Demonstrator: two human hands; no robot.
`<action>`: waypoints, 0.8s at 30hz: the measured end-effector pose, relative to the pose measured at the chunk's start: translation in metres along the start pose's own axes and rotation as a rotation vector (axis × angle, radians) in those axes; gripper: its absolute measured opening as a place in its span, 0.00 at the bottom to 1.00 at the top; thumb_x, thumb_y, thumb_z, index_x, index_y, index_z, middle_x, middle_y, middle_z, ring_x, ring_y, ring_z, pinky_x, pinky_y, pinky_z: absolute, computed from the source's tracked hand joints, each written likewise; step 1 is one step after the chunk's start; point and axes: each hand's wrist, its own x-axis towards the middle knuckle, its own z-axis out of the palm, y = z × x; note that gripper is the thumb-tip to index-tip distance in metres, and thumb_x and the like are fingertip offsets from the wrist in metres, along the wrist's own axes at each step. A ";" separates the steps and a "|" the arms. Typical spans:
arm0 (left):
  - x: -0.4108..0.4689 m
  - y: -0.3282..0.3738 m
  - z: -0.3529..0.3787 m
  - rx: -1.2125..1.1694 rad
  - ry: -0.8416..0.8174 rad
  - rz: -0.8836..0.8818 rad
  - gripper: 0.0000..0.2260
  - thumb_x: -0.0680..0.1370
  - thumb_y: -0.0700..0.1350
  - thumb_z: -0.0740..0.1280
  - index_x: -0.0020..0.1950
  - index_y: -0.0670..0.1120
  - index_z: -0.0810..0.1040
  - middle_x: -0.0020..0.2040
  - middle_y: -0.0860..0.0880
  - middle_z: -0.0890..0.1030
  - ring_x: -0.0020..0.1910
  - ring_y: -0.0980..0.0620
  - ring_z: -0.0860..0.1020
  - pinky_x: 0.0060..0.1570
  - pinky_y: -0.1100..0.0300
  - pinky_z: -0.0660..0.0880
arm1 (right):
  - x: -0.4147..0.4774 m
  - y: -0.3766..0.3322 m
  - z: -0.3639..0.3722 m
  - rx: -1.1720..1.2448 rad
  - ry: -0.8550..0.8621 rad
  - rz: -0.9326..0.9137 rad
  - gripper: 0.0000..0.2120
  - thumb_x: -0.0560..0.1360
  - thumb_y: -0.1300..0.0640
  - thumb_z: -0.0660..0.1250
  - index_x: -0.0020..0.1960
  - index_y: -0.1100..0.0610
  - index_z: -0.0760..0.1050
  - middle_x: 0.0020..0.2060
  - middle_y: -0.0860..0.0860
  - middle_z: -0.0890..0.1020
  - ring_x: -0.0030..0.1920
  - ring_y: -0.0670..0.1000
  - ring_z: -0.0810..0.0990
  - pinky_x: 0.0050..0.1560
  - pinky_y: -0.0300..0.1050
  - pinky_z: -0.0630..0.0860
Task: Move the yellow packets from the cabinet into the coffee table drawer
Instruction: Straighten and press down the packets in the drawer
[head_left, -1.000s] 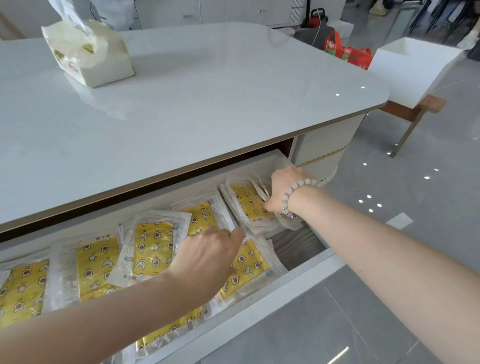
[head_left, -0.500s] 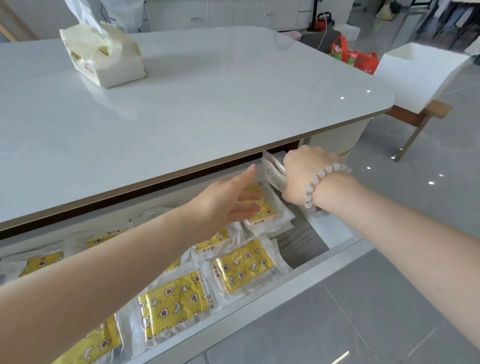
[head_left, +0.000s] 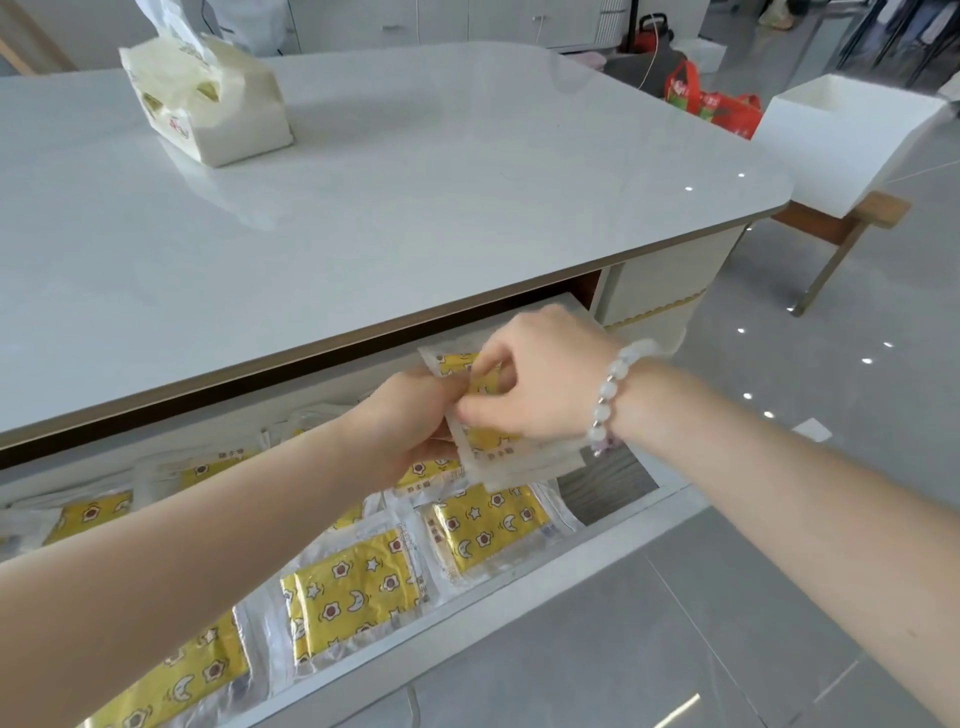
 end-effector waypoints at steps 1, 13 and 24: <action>0.000 0.000 -0.004 0.042 -0.022 0.021 0.07 0.81 0.44 0.60 0.54 0.42 0.75 0.45 0.44 0.82 0.43 0.46 0.81 0.49 0.51 0.79 | -0.001 0.003 -0.011 0.051 0.049 -0.002 0.22 0.70 0.37 0.67 0.57 0.50 0.78 0.48 0.46 0.81 0.49 0.49 0.79 0.50 0.42 0.76; 0.012 0.012 0.019 0.662 -0.138 0.330 0.09 0.72 0.54 0.72 0.48 0.51 0.79 0.42 0.53 0.84 0.38 0.57 0.82 0.38 0.62 0.80 | -0.016 0.041 -0.041 0.030 -0.241 0.250 0.32 0.55 0.34 0.76 0.47 0.56 0.79 0.29 0.49 0.82 0.32 0.48 0.80 0.35 0.38 0.75; 0.023 0.005 0.023 0.858 -0.198 0.184 0.28 0.66 0.54 0.77 0.61 0.49 0.73 0.51 0.52 0.80 0.46 0.55 0.79 0.42 0.63 0.77 | -0.020 0.074 -0.018 0.122 -0.431 0.427 0.25 0.66 0.38 0.73 0.40 0.59 0.69 0.24 0.51 0.81 0.28 0.49 0.78 0.32 0.40 0.70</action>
